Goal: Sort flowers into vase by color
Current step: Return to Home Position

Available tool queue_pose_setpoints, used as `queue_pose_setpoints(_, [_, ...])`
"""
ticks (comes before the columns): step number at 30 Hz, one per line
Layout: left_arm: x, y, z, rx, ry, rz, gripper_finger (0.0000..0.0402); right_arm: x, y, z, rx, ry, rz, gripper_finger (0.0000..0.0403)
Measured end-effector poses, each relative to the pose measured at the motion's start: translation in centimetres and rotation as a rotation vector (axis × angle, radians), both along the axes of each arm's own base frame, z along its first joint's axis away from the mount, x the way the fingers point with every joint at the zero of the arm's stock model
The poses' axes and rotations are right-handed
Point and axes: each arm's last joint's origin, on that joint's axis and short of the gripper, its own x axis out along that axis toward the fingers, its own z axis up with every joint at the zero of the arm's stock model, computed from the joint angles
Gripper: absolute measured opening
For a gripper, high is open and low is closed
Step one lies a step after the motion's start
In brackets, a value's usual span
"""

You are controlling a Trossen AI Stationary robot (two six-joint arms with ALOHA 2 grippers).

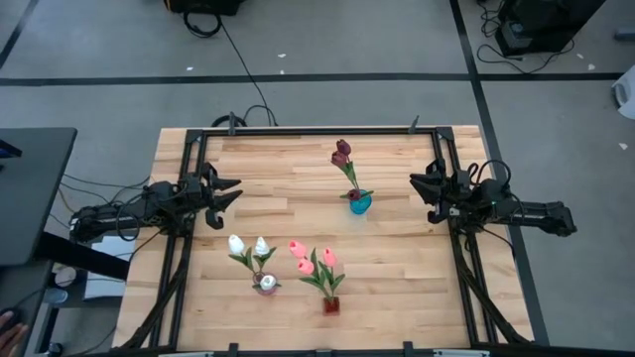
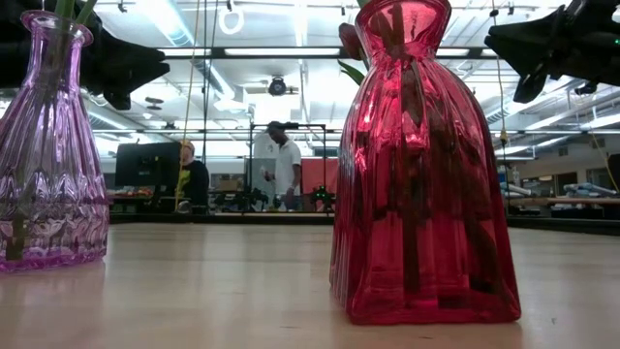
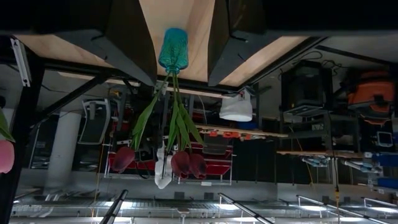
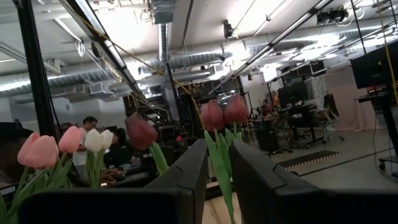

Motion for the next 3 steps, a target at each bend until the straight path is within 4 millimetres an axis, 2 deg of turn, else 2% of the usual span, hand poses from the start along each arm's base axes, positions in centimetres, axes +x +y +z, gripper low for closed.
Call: queue_pose_setpoints(3, [0.00,0.00,0.00,0.000,0.000,0.000,0.0147,0.00,0.00,0.00,0.000,0.000,0.000,0.0084])
